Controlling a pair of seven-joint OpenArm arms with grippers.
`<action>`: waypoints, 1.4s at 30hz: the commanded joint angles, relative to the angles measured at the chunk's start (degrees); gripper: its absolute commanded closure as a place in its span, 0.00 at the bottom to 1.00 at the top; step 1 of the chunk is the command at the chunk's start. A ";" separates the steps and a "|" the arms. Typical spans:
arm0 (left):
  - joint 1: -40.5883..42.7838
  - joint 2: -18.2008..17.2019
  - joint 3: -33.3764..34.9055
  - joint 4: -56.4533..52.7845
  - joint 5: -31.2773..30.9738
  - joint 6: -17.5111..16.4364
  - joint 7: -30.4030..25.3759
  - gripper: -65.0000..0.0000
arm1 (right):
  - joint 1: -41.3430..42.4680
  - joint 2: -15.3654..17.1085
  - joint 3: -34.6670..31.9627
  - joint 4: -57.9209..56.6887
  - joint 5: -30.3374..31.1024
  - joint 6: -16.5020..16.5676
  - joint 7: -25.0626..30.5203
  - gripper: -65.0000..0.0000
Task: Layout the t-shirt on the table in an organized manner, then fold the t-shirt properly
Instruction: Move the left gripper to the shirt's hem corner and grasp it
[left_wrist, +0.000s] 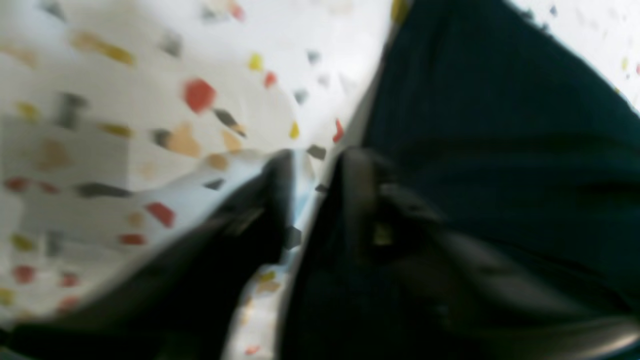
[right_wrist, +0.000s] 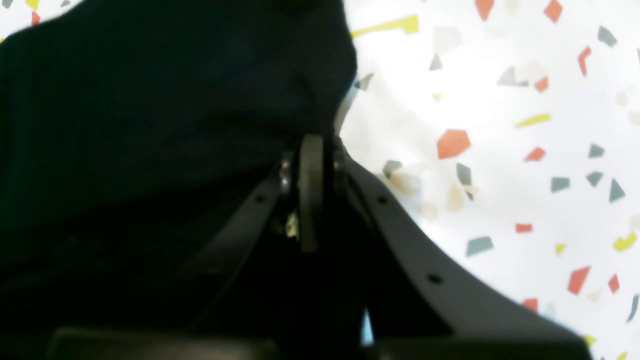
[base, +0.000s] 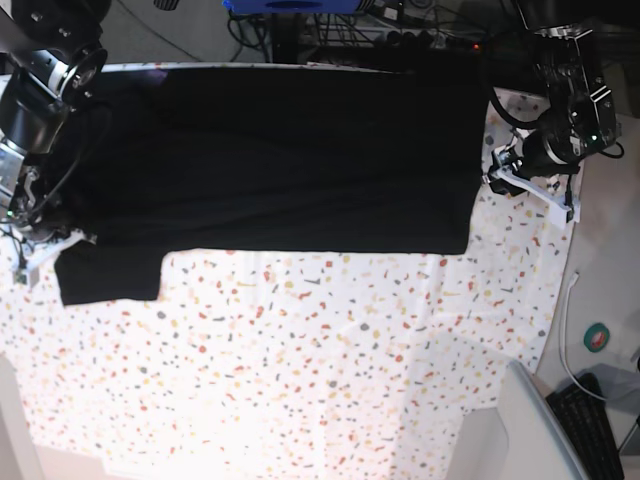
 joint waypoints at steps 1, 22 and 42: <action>-0.52 -0.27 -0.29 2.47 -0.57 -0.06 -0.67 0.55 | 1.29 1.08 -0.01 0.92 0.35 -0.05 0.99 1.00; -30.76 -2.03 8.06 -21.79 10.86 -0.41 3.46 0.42 | 1.29 1.16 -0.01 0.92 0.35 -0.05 0.99 1.00; -38.41 -1.59 18.34 -45.35 11.56 -0.59 -12.89 0.41 | 1.29 1.16 -0.01 0.92 0.35 -0.05 0.99 1.00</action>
